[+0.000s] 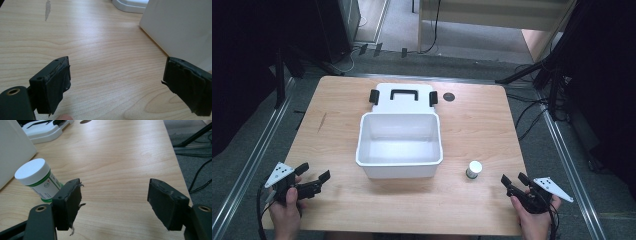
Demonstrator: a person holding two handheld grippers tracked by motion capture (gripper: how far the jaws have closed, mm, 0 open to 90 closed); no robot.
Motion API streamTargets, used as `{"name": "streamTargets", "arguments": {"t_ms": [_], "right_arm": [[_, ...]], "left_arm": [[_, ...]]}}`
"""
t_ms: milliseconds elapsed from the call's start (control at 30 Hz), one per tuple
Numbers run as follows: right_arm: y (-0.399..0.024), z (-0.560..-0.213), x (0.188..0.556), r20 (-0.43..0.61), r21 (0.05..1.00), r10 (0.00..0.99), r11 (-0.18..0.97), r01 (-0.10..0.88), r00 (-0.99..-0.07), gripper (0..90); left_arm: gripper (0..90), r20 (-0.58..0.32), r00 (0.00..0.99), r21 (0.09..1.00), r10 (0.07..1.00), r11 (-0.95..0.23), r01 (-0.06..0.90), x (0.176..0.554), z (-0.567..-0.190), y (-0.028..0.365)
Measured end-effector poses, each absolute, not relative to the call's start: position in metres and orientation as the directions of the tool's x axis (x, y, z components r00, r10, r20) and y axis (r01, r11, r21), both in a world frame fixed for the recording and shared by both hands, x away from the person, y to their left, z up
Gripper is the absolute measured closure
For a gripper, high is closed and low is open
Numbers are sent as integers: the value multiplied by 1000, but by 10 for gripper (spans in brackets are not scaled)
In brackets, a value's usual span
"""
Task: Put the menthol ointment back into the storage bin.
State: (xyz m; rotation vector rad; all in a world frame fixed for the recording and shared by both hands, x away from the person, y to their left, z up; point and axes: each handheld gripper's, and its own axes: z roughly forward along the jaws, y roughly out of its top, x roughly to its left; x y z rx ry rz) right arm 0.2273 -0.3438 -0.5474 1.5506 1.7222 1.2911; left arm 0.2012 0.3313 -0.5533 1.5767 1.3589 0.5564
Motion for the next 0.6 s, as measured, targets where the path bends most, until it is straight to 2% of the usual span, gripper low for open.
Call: {"name": "streamTargets", "arguments": {"t_ms": [100,333,600], "right_arm": [[-343,-547,230,232,855,945,-85,511,-231,283],[-332,-536,236,174,786,952,20,618,-251,292],[-306,-511,252,70,612,944,215,761,-323,294]], "left_arm": [[83,-229,279,860,932,60,506,202,-553,331],[84,-230,283,860,931,58,506,202,-553,331],[84,-232,290,859,928,56,508,202,-553,331]]}}
